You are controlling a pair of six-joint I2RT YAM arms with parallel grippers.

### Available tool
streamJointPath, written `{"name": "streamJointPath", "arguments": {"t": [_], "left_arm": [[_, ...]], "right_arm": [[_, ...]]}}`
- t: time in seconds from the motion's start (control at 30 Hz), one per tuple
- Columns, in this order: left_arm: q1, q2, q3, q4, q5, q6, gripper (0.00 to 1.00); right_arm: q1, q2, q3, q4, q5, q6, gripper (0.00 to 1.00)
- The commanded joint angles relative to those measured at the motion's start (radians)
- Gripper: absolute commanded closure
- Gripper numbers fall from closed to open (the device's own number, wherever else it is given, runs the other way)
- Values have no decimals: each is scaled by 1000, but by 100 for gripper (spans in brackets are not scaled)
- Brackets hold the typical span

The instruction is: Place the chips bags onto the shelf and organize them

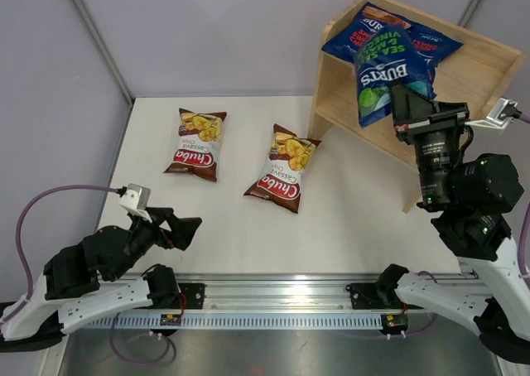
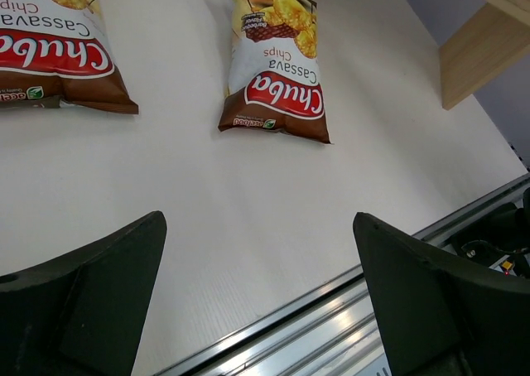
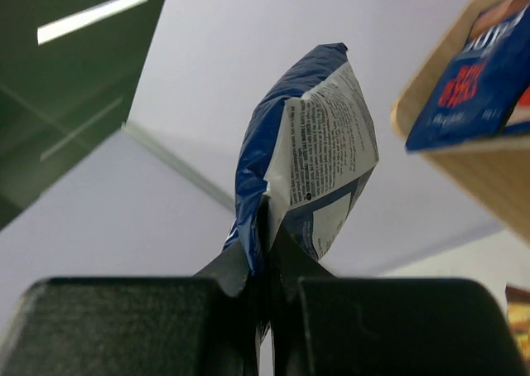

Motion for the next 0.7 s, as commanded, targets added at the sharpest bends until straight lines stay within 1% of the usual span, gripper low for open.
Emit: {"name": "streamJointPath", "arguments": {"t": [0.0, 0.03, 0.13, 0.17, 0.2, 0.27, 0.3, 0.37, 0.47, 0.57, 0.6, 0.63, 0.67], "left_arm": [[0, 2, -17, 38, -41, -7, 1], [0, 11, -17, 38, -32, -5, 1], [0, 65, -18, 44, -12, 4, 1], [0, 82, -17, 45, -3, 7, 1], [0, 106, -15, 47, 5, 12, 1], [0, 128, -15, 47, 12, 13, 1], [0, 135, -15, 49, 15, 13, 1], [0, 128, -17, 50, 22, 16, 1], [-2, 88, -21, 56, 28, 18, 1], [-3, 40, -26, 64, 34, 19, 1], [-6, 31, -29, 65, 32, 22, 1], [-9, 25, -27, 65, 32, 22, 1], [-11, 17, -27, 67, 34, 22, 1]], "right_arm": [[3, 43, 34, 241, 277, -109, 100], [4, 63, 36, 284, 341, -142, 100], [4, 94, 46, 460, 447, -297, 100], [4, 111, 37, 526, 459, -343, 100], [1, 121, 34, 659, 458, -454, 100], [3, 154, 62, 712, 492, -523, 100], [-2, 163, 69, 779, 504, -585, 100], [-23, 180, 72, 838, 525, -633, 100], [-83, 191, 92, 793, 532, -605, 100], [-147, 188, 89, 704, 526, -496, 100], [-199, 188, 95, 623, 527, -424, 100], [-224, 188, 106, 581, 509, -385, 100], [-256, 186, 109, 543, 497, -300, 100]]}}
